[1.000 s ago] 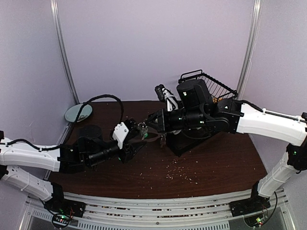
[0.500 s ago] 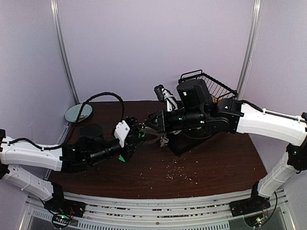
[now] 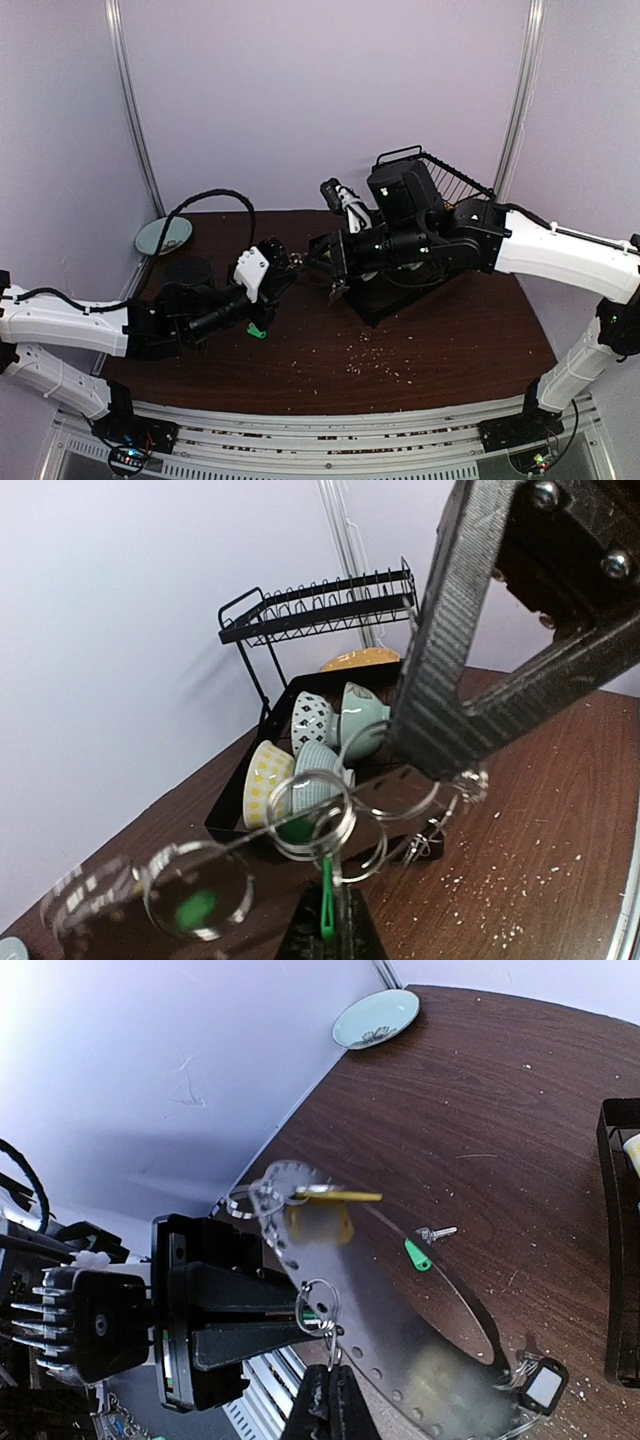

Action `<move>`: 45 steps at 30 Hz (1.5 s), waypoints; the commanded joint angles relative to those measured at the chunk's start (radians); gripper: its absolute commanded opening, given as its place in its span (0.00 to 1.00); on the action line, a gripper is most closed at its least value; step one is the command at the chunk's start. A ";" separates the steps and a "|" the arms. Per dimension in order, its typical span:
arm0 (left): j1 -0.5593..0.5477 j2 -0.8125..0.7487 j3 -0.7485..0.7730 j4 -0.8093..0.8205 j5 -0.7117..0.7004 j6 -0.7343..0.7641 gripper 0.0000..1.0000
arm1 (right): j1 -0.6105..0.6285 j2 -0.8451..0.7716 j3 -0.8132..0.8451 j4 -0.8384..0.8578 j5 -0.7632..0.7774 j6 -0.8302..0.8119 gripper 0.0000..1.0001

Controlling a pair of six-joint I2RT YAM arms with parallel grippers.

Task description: Put the keys on the keyring

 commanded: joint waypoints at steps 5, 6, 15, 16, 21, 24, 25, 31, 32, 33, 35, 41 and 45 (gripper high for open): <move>0.007 -0.013 0.005 -0.009 -0.119 0.035 0.00 | -0.006 0.020 0.078 -0.181 -0.100 -0.053 0.00; 0.008 -0.016 0.005 -0.008 -0.113 0.037 0.00 | -0.007 0.025 0.086 -0.195 -0.112 -0.056 0.00; 0.006 -0.024 -0.022 0.029 -0.006 0.051 0.00 | -0.039 0.053 0.086 -0.239 -0.223 -0.042 0.00; 0.006 -0.026 -0.023 0.033 0.002 0.053 0.00 | -0.040 0.060 0.088 -0.247 -0.235 -0.046 0.00; 0.006 -0.024 -0.027 0.047 0.032 0.077 0.00 | -0.040 0.095 0.094 -0.285 -0.238 -0.076 0.00; 0.006 -0.019 -0.043 0.067 0.011 0.080 0.00 | -0.041 0.103 0.092 -0.284 -0.259 -0.084 0.00; 0.006 -0.022 -0.047 0.071 0.019 0.082 0.00 | -0.041 0.114 0.097 -0.297 -0.263 -0.089 0.00; 0.006 -0.015 -0.054 0.068 0.012 0.078 0.00 | -0.042 0.103 0.060 -0.270 -0.281 -0.086 0.00; 0.005 -0.015 -0.059 0.069 0.006 0.078 0.00 | -0.040 0.110 0.065 -0.283 -0.290 -0.091 0.00; 0.006 -0.017 -0.062 0.066 -0.001 0.079 0.00 | -0.042 0.112 0.069 -0.298 -0.284 -0.098 0.00; 0.006 -0.020 -0.074 0.052 -0.004 0.079 0.00 | -0.042 0.100 0.065 -0.305 -0.226 -0.115 0.00; 0.008 -0.049 -0.114 -0.026 0.094 0.048 0.47 | -0.071 0.086 0.097 -0.361 -0.187 -0.168 0.00; 0.007 -0.129 -0.131 -0.106 0.228 0.039 0.63 | -0.084 0.082 0.123 -0.400 -0.156 -0.196 0.00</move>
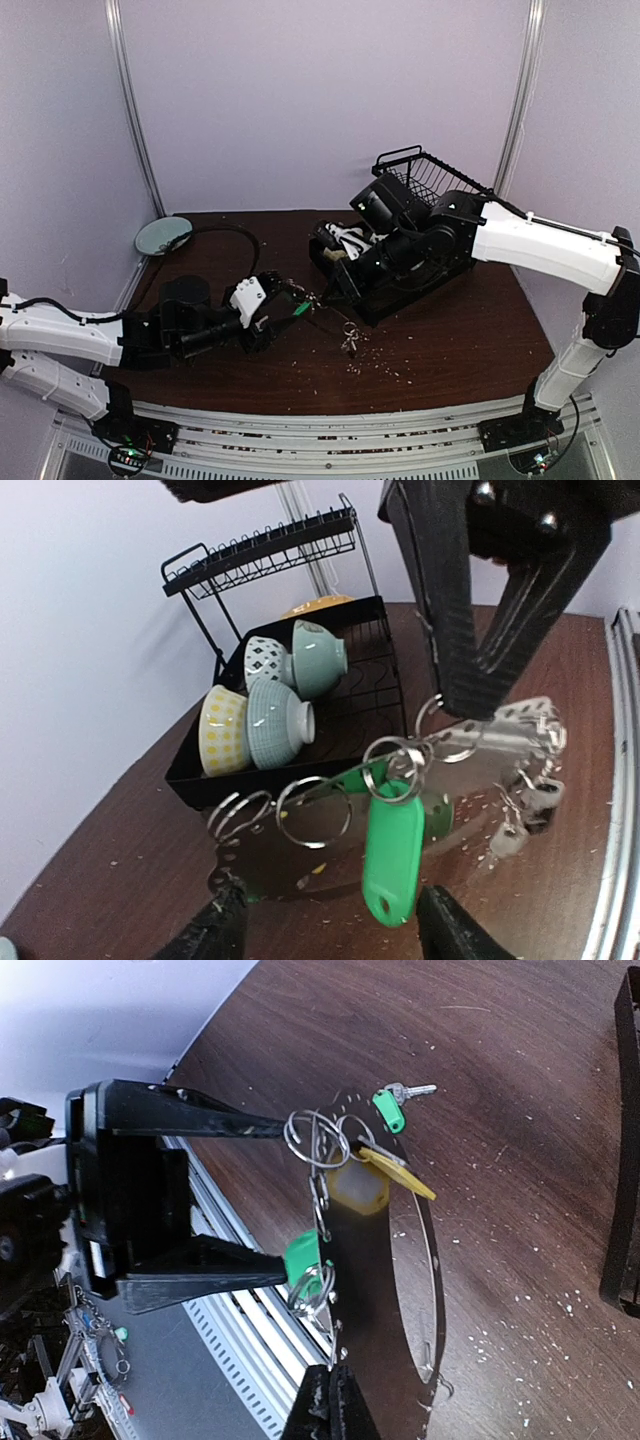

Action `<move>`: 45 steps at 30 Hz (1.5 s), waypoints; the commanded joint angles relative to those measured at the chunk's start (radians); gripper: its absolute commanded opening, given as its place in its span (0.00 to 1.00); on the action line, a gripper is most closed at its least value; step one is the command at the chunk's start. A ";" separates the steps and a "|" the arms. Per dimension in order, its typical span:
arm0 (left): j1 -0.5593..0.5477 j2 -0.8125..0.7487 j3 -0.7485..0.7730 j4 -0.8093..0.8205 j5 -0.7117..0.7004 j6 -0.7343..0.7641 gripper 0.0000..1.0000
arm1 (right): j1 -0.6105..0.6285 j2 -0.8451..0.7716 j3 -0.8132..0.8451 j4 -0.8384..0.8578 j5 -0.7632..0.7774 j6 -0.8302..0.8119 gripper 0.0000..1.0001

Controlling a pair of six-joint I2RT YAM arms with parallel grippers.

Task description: Put the keys on the keyring

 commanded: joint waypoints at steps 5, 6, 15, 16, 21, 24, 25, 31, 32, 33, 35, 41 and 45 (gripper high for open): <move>0.003 -0.227 -0.033 -0.136 0.269 -0.006 0.73 | -0.024 -0.023 0.079 -0.119 0.033 -0.110 0.00; 0.004 -0.249 -0.049 -0.122 0.272 -0.008 0.75 | -0.023 -0.022 0.091 -0.136 0.031 -0.125 0.00; 0.025 -0.196 -0.040 -0.129 0.023 -0.002 0.85 | -0.019 -0.003 0.183 -0.302 -0.049 -0.309 0.00; 0.025 -0.189 -0.037 -0.126 0.017 -0.001 0.84 | -0.019 -0.004 0.186 -0.312 -0.056 -0.323 0.00; 0.025 -0.173 -0.035 -0.110 0.058 0.001 0.70 | -0.013 -0.011 0.186 -0.311 -0.080 -0.356 0.00; 0.024 -0.141 -0.051 -0.032 0.198 -0.014 0.66 | -0.012 0.002 0.188 -0.305 -0.079 -0.358 0.00; 0.025 -0.124 -0.050 -0.012 0.225 -0.020 0.63 | -0.012 0.009 0.191 -0.306 -0.084 -0.360 0.00; 0.025 -0.027 -0.013 0.044 0.213 -0.028 0.42 | -0.012 0.015 0.201 -0.293 -0.089 -0.361 0.00; 0.025 -0.016 -0.001 0.039 0.211 -0.023 0.31 | -0.013 0.015 0.201 -0.296 -0.091 -0.364 0.00; 0.025 -0.010 0.008 0.033 0.214 -0.016 0.17 | -0.012 0.015 0.200 -0.297 -0.089 -0.364 0.00; 0.025 -0.008 0.019 0.029 0.212 -0.013 0.00 | -0.013 0.015 0.194 -0.300 -0.084 -0.363 0.00; 0.013 -0.042 -0.004 0.073 -0.036 -0.004 0.00 | -0.012 0.027 0.170 -0.317 -0.022 -0.299 0.00; -0.047 -0.083 -0.056 0.178 -0.153 0.147 0.00 | -0.011 0.042 0.171 -0.316 -0.022 -0.259 0.00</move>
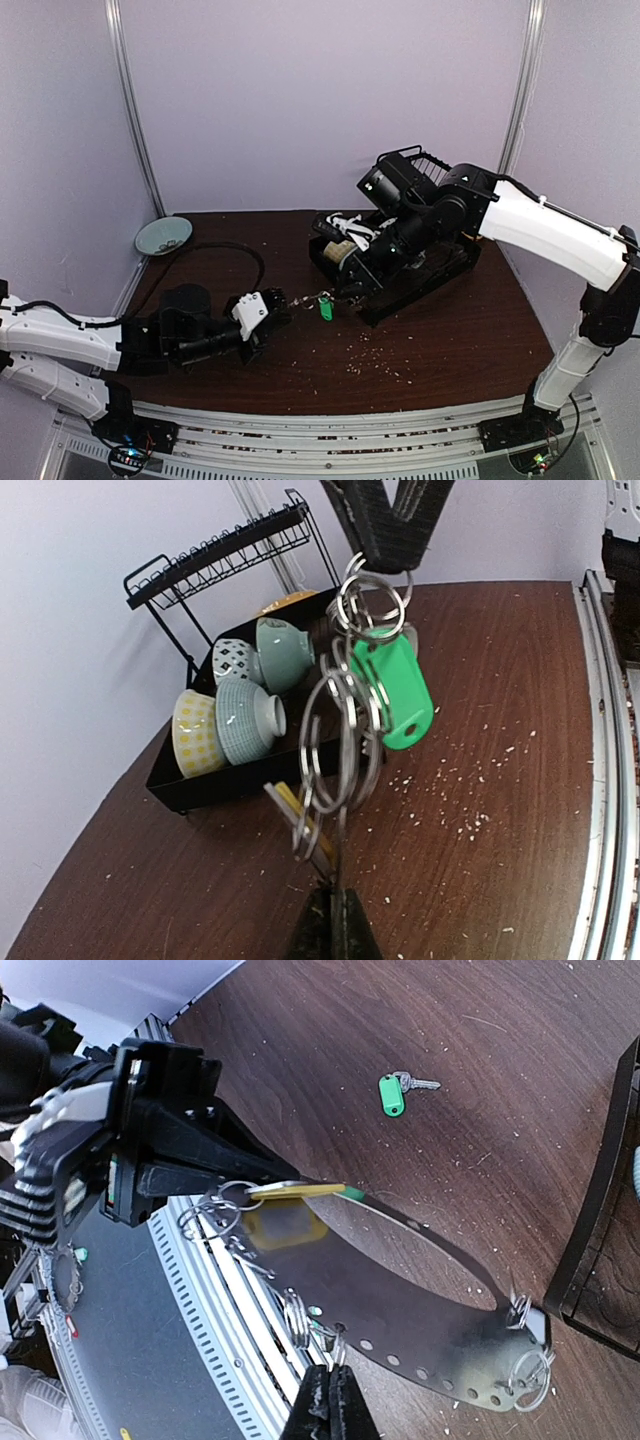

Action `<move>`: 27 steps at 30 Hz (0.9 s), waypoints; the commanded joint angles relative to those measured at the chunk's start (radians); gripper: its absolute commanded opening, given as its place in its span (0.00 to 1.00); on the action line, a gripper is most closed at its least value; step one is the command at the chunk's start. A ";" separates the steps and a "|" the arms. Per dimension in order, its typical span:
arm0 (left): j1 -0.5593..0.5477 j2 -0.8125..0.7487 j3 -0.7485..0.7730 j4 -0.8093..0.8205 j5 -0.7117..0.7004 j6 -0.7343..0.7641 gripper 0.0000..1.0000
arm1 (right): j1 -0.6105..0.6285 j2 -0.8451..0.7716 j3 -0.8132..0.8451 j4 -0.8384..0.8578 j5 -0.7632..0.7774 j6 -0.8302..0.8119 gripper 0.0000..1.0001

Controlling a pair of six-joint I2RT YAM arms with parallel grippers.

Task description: Put the keys on the keyring

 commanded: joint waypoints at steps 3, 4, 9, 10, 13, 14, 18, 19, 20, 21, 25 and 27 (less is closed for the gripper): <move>-0.046 -0.078 -0.039 0.242 -0.218 0.194 0.00 | 0.009 0.035 0.007 -0.078 0.022 0.067 0.00; -0.056 -0.082 -0.039 0.244 -0.218 0.219 0.00 | 0.010 0.041 0.014 -0.090 0.026 0.068 0.00; -0.114 -0.062 -0.019 0.234 -0.294 0.341 0.00 | 0.009 0.065 0.049 -0.119 0.065 0.072 0.00; -0.116 -0.058 -0.016 0.228 -0.305 0.343 0.00 | 0.009 0.059 0.049 -0.104 0.072 0.076 0.06; -0.116 -0.057 -0.036 0.241 -0.325 0.325 0.00 | 0.006 0.032 0.043 -0.049 0.074 0.083 0.26; -0.116 -0.056 -0.043 0.240 -0.328 0.311 0.00 | 0.005 0.022 0.043 -0.035 0.076 0.080 0.30; -0.116 -0.048 -0.051 0.207 -0.372 0.254 0.00 | -0.016 -0.017 0.039 0.004 0.112 0.082 0.40; -0.116 -0.045 -0.053 0.200 -0.394 0.244 0.00 | -0.021 -0.027 0.033 0.016 0.122 0.085 0.40; -0.116 -0.039 -0.057 0.198 -0.432 0.233 0.00 | -0.027 -0.041 0.025 0.033 0.131 0.089 0.41; -0.116 -0.028 -0.058 0.196 -0.475 0.228 0.00 | -0.033 -0.057 0.013 0.051 0.142 0.093 0.41; -0.110 0.012 -0.050 0.176 -0.727 0.261 0.00 | -0.055 -0.131 -0.047 0.113 0.203 0.109 0.42; -0.083 0.031 -0.050 0.160 -0.818 0.301 0.00 | -0.065 -0.171 -0.092 0.155 0.217 0.117 0.43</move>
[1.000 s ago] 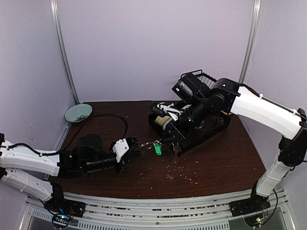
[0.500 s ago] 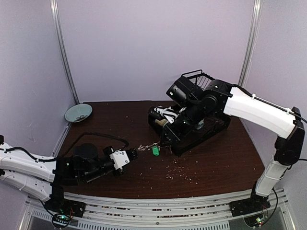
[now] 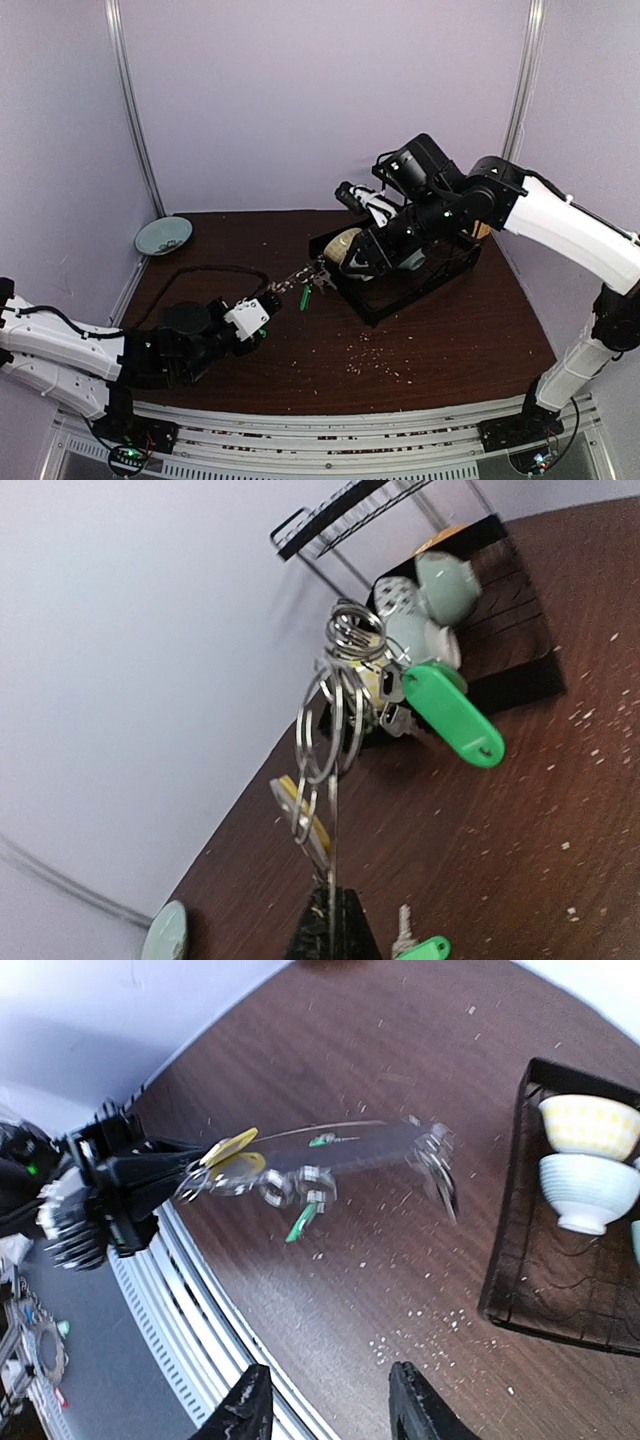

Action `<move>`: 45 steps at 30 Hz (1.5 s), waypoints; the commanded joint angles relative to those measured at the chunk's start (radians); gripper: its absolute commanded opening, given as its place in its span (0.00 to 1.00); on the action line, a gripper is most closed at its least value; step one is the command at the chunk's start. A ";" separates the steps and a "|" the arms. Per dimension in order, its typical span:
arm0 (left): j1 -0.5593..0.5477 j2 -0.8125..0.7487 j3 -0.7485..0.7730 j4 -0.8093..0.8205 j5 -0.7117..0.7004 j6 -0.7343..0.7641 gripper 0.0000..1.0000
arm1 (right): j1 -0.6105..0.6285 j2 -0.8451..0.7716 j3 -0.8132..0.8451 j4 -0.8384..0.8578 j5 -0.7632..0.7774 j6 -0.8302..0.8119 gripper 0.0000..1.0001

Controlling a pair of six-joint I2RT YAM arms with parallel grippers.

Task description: Put the keys on the keyring

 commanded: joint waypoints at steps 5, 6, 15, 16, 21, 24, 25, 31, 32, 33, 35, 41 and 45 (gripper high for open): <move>0.282 0.068 0.084 -0.184 -0.300 -0.091 0.00 | -0.041 -0.166 -0.180 0.176 0.081 0.031 0.44; 0.330 0.088 0.113 -0.219 -0.293 -0.120 0.00 | -0.043 -0.177 -0.198 0.188 0.085 0.029 0.44; 0.539 0.506 0.425 -0.613 -0.379 -0.310 0.00 | -0.055 -0.263 -0.343 0.272 0.063 0.003 0.44; 0.540 0.532 0.434 -0.638 -0.369 -0.323 0.00 | -0.056 -0.268 -0.357 0.285 0.054 0.002 0.45; 0.516 0.649 0.496 -0.890 -0.259 -0.530 0.00 | -0.062 -0.265 -0.379 0.305 0.019 -0.004 0.45; 0.473 0.693 0.471 -0.925 -0.183 -0.559 0.00 | -0.062 -0.251 -0.371 0.304 0.004 -0.008 0.45; 0.466 0.707 0.462 -0.924 -0.148 -0.568 0.00 | -0.062 -0.247 -0.370 0.309 -0.002 -0.007 0.45; 0.464 0.713 0.480 -0.917 -0.008 -0.617 0.53 | -0.062 -0.230 -0.357 0.310 -0.026 0.006 0.46; 0.465 0.688 0.479 -0.912 0.020 -0.623 0.58 | -0.062 -0.235 -0.364 0.309 -0.025 0.008 0.46; 0.465 0.656 0.476 -0.908 0.041 -0.630 0.62 | -0.064 -0.241 -0.369 0.313 -0.023 0.011 0.46; 0.465 0.595 0.480 -0.927 0.085 -0.645 0.68 | -0.063 -0.245 -0.375 0.317 -0.018 0.014 0.46; 0.465 0.355 0.429 -0.832 0.287 -0.644 0.74 | -0.063 -0.232 -0.386 0.348 -0.041 0.017 0.46; 0.485 0.237 0.310 -0.633 0.617 -0.625 0.71 | -0.064 -0.216 -0.382 0.351 -0.052 0.008 0.46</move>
